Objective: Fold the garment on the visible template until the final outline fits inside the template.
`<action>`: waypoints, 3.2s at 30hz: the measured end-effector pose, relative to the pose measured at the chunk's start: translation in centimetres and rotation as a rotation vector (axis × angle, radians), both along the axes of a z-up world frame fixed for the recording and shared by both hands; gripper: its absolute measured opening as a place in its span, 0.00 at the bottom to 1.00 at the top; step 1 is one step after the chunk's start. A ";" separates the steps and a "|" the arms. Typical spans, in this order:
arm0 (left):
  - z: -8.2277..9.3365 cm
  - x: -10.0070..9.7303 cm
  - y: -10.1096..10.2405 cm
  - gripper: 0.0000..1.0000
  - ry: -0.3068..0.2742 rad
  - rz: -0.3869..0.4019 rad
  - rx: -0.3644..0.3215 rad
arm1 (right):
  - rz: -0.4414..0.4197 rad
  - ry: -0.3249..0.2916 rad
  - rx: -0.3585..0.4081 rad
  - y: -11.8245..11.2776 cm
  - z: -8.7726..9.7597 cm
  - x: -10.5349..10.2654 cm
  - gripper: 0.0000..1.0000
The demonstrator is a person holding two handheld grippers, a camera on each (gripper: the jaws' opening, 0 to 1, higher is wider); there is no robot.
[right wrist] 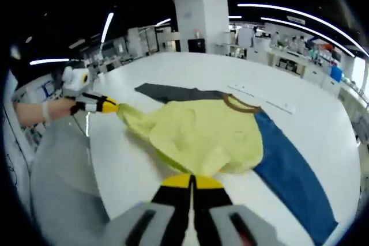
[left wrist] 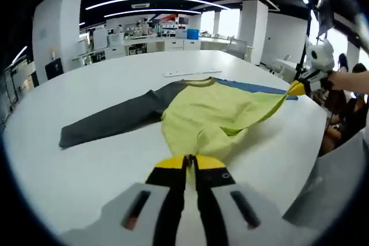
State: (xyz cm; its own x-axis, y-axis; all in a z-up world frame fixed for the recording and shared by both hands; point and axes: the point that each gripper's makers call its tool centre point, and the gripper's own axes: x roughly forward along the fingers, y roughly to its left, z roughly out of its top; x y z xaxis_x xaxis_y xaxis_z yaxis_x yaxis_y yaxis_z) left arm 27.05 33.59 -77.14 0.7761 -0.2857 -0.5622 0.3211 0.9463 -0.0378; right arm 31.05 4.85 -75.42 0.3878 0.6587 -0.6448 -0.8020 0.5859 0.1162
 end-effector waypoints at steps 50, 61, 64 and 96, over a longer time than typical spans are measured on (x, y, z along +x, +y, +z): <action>-7.2 -6.2 0.7 0.00 0.253 -0.173 0.155 | -0.027 0.213 -0.196 -8.1 -8.8 -10.0 0.00; -7.2 -6.6 0.7 0.00 0.260 -0.194 0.166 | -0.009 0.191 -0.187 -7.9 -8.5 -10.1 0.00; -7.6 -7.2 1.1 0.03 0.271 -0.228 0.216 | -0.020 0.184 -0.179 -8.3 -8.5 -10.6 0.00; -5.4 -6.4 -3.0 0.99 0.185 -0.242 -0.054 | -0.168 -0.022 -0.112 -11.7 -6.7 -5.5 1.00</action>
